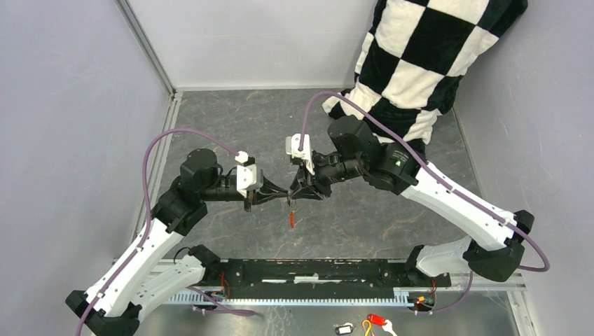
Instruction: Put the keys on the keyring
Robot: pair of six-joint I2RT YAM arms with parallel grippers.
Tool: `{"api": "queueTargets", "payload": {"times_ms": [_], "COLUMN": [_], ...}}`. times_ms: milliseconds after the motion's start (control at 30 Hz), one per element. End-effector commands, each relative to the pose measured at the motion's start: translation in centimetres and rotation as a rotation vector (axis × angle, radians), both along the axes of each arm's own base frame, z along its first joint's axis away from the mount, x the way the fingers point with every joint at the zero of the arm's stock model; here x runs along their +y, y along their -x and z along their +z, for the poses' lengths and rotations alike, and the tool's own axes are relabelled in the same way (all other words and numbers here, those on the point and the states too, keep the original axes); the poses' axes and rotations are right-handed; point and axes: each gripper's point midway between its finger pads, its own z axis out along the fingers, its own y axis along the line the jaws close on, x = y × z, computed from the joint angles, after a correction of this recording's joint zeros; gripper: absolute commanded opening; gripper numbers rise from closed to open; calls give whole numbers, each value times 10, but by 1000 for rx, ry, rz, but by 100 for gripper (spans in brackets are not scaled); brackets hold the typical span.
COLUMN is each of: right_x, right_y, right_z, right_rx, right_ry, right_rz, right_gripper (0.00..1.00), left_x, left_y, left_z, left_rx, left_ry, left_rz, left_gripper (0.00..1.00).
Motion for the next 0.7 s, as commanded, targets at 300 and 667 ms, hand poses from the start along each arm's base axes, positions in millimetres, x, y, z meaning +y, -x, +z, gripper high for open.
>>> {"api": "queueTargets", "payload": {"times_ms": [300,667], "right_x": [12,13], "right_y": [-5,-6], "right_z": [1,-2], "right_rx": [5,6], "right_ry": [-48,-33], "right_rz": [-10,-11], "right_gripper": [17,9], "left_x": [1,2], "left_y": [7,12], "left_z": [33,39], "left_rx": [-91,-93], "left_ry": [67,81], "left_rz": [-31,-41], "left_gripper": [2,2]}}
